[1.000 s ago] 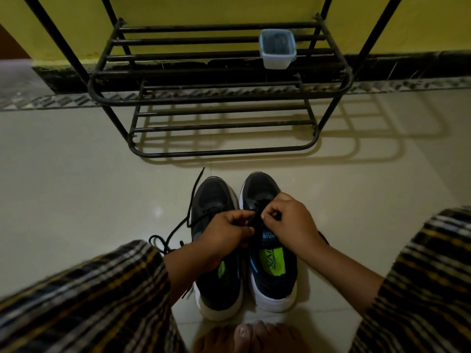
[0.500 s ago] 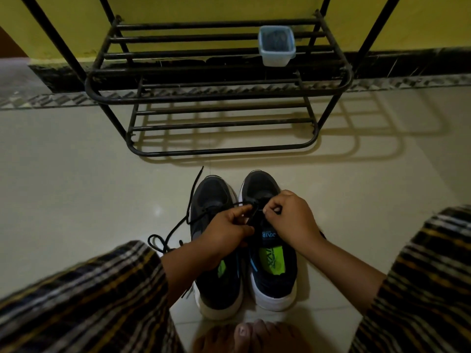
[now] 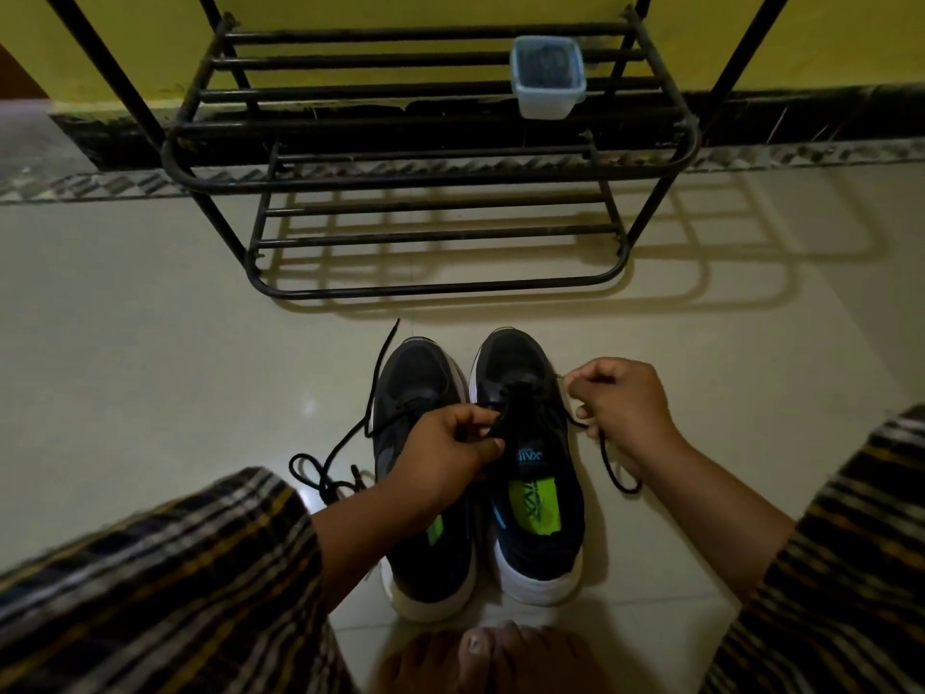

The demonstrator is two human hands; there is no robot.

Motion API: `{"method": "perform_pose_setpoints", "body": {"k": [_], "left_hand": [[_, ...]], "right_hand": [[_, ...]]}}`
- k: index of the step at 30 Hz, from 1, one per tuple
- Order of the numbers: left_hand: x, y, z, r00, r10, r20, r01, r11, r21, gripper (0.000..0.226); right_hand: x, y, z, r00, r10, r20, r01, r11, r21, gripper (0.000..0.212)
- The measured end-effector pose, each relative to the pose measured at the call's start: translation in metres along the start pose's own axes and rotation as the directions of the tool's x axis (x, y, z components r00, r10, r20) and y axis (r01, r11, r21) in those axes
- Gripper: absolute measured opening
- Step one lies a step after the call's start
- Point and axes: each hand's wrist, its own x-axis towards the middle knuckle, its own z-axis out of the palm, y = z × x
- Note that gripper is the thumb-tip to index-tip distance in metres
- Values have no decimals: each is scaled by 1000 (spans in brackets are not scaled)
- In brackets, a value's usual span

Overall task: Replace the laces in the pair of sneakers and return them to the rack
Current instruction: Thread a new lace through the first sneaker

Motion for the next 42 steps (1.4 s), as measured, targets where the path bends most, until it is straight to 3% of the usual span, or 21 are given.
{"method": "perform_pose_setpoints", "body": {"k": [3, 6, 10, 14, 18, 22, 25, 31, 42], "left_hand": [[-5, -5, 3, 987, 163, 7, -161, 965, 207, 30], [-11, -5, 6, 947, 305, 105, -310, 771, 556, 44], [-11, -1, 9, 938, 314, 144, -331, 696, 637, 47], [-10, 0, 10, 949, 303, 93, -296, 742, 601, 50], [-11, 1, 8, 961, 273, 42, -257, 826, 502, 47], [-12, 0, 7, 978, 206, 38, -208, 930, 302, 41], [-12, 0, 7, 989, 145, 33, -149, 973, 177, 40], [-11, 0, 6, 997, 72, 39, -73, 997, 35, 41], [-11, 1, 4, 997, 72, 14, -72, 997, -12, 44]], "right_hand": [[-10, 2, 7, 990, -13, 142, 21, 998, -51, 20], [-14, 4, 10, 981, -47, 191, 68, 992, -106, 18], [-13, 6, 8, 980, -66, 188, 87, 991, -103, 23], [-18, 3, 7, 957, -207, 203, 248, 947, -203, 20], [-21, 2, 8, 876, -386, 291, 480, 764, -432, 10], [-19, -1, 14, 838, -414, 356, 546, 642, -538, 6], [-18, -1, 22, 844, -397, 361, 535, 671, -513, 7], [-18, 9, 30, 921, -336, 199, 385, 864, -325, 11], [-22, 13, 35, 884, -412, 220, 465, 826, -319, 19]]}}
